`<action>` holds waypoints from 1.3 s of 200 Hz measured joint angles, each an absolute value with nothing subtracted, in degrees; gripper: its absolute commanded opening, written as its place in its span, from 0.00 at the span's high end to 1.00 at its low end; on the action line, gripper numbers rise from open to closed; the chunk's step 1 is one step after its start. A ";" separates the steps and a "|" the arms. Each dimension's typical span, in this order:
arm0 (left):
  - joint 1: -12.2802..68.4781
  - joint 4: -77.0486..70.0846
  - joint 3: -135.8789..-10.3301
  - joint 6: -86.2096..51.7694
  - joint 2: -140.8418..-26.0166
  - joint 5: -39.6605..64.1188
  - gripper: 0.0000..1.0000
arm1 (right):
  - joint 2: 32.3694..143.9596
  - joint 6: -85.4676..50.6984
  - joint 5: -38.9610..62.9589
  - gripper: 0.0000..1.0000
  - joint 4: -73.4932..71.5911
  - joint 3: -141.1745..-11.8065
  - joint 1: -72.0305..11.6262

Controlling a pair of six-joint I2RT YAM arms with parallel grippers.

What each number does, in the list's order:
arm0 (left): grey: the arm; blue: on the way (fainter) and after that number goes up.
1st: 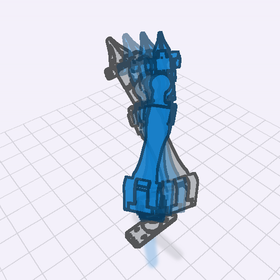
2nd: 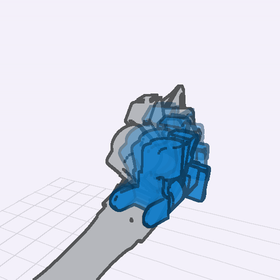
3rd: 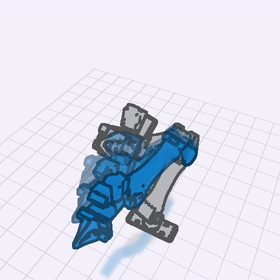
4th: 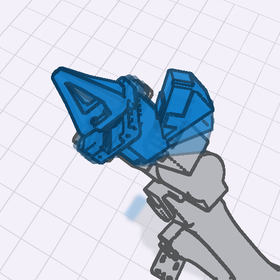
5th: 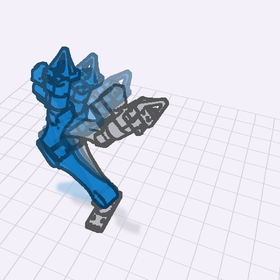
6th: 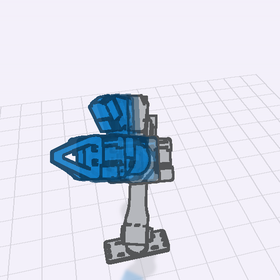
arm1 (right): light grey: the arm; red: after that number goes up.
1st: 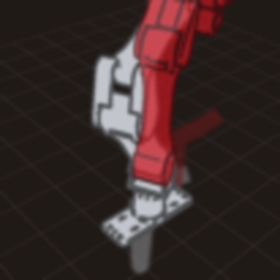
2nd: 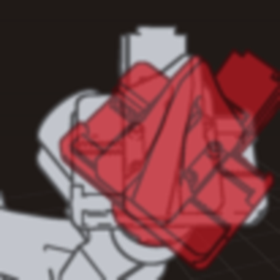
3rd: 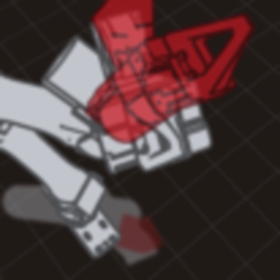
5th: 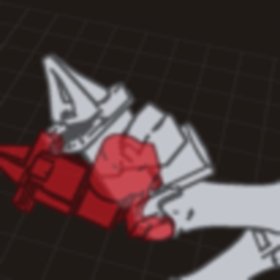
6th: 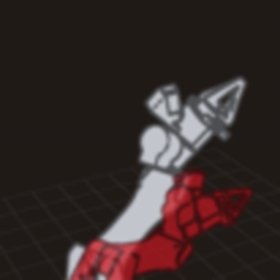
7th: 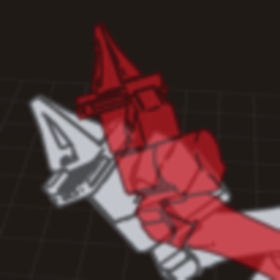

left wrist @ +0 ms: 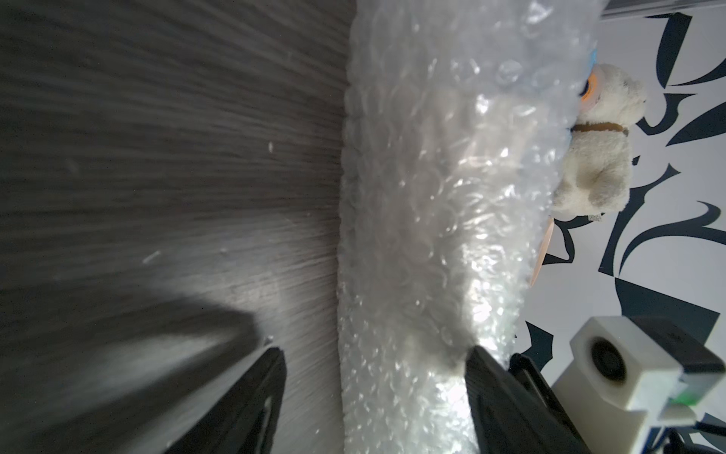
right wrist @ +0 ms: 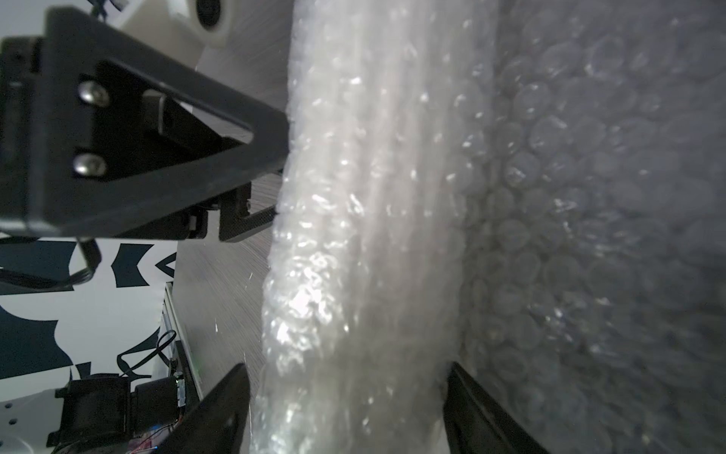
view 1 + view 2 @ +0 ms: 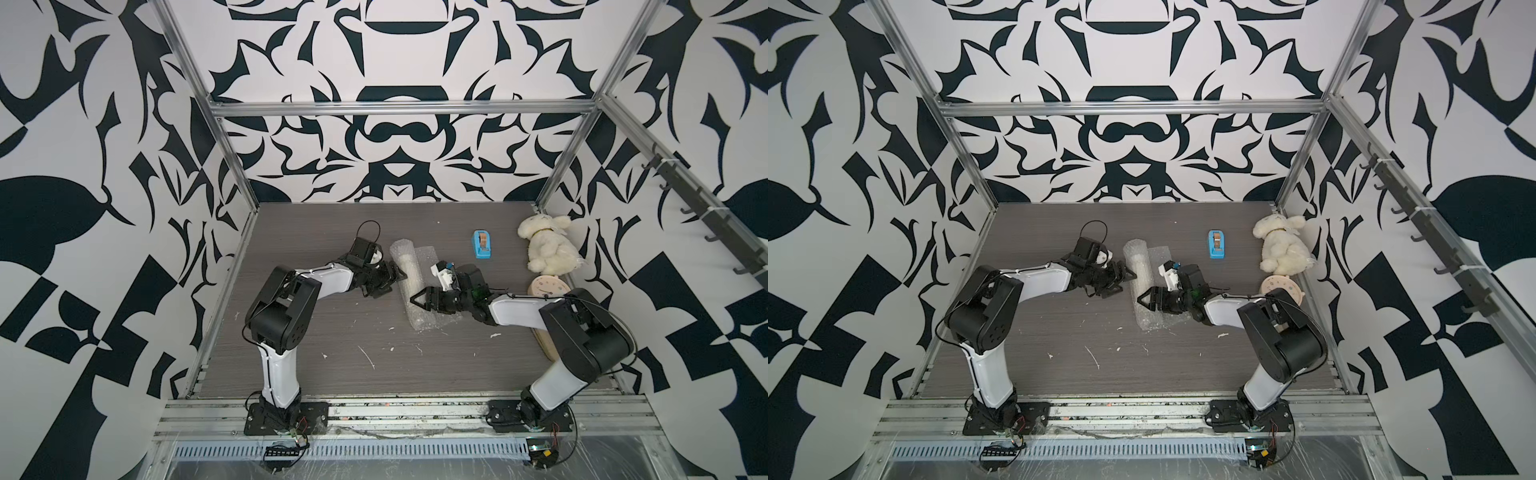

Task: Wrap vases in bubble wrap
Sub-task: Wrap the vase in bubble wrap.

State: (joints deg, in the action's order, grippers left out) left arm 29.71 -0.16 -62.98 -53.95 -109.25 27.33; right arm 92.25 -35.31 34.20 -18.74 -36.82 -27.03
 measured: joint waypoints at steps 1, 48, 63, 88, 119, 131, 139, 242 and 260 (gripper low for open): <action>29.74 -0.14 -63.00 -53.95 -109.27 27.33 0.24 | 92.12 -35.22 34.17 0.18 -18.55 -36.82 -27.00; 30.44 0.80 -64.97 -53.39 -110.32 26.96 0.24 | 82.98 -29.39 31.86 0.18 -6.20 -38.26 -22.59; 30.55 0.97 -65.04 -53.28 -110.32 26.81 0.24 | 81.45 -27.62 30.24 0.18 -2.83 -39.07 -20.10; 30.57 1.63 -65.45 -53.08 -110.34 26.70 0.24 | 82.04 -24.77 27.00 0.23 1.21 -40.53 -16.62; 30.87 2.44 -66.02 -52.90 -110.34 26.22 0.24 | 87.39 -22.15 24.51 0.29 3.53 -42.98 -14.50; 30.94 2.46 -66.04 -52.90 -110.34 26.09 0.24 | 89.73 -21.87 24.38 0.32 3.53 -43.62 -14.24; 30.94 2.48 -66.04 -52.88 -110.34 25.98 0.24 | 91.18 -21.82 24.56 0.35 3.38 -43.88 -14.13; 31.05 2.52 -66.04 -52.88 -110.34 25.87 0.24 | 99.68 -26.96 34.20 0.74 -9.06 -45.36 -13.52; 31.05 2.52 -66.04 -52.88 -110.34 25.89 0.24 | 99.57 -28.21 35.42 0.78 -10.57 -45.36 -13.52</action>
State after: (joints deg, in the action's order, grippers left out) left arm 31.05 2.52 -66.04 -52.88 -110.34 25.89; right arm 99.57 -28.21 35.42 -10.57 -45.36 -13.52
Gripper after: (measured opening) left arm 0.763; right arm 0.241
